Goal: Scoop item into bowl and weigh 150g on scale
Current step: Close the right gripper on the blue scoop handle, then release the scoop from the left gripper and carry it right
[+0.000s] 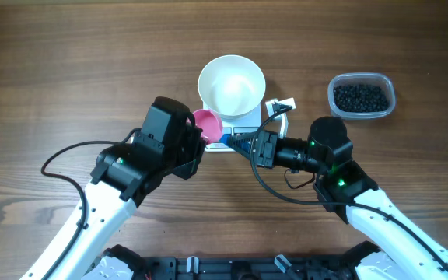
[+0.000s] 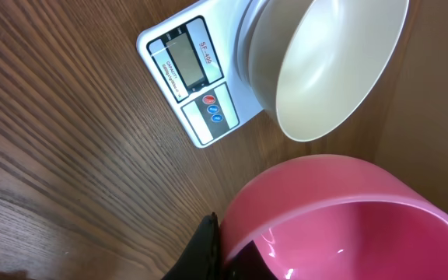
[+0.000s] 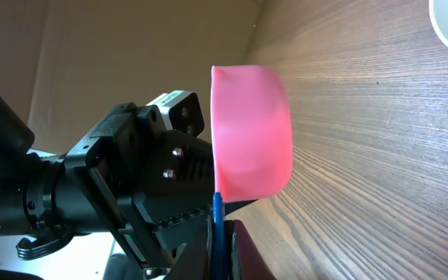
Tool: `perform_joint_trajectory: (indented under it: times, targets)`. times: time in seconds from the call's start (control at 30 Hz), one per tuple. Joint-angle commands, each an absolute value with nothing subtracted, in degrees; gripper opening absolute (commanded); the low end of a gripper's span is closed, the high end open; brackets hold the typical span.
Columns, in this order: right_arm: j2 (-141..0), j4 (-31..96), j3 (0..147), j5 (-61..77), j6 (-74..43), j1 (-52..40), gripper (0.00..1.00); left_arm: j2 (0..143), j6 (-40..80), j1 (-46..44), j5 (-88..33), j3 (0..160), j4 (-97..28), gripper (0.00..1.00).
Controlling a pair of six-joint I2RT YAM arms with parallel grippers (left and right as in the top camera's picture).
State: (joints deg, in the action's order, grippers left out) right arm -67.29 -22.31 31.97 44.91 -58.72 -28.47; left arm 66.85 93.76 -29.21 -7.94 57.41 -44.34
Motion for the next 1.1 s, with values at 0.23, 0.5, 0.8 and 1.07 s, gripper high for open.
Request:
perform_joint_trajectory:
  times: [0.23, 0.5, 0.8, 1.07]
  targets:
    - [-67.20, -23.33, 32.91, 45.80, -59.31, -29.08, 0.04, 66.74, 93.47, -28.86, -6.52, 58.30, -44.56, 0.59]
    - [-67.20, -23.31, 32.91, 42.35, -46.11, -27.62, 0.04, 65.67, 89.43, -23.86, -7.22, 58.33, -44.51, 0.85]
    - [-67.13, -23.03, 33.12, 42.44, -37.82, -17.12, 0.05, 57.14, 77.71, -14.37, -6.50, 58.48, -44.34, 1.00]
    - [-64.03, -1.96, 42.39, 40.18, -22.70, -5.61, 0.05, 52.56, 69.25, -9.30, -6.07, 58.48, -44.36, 0.99]
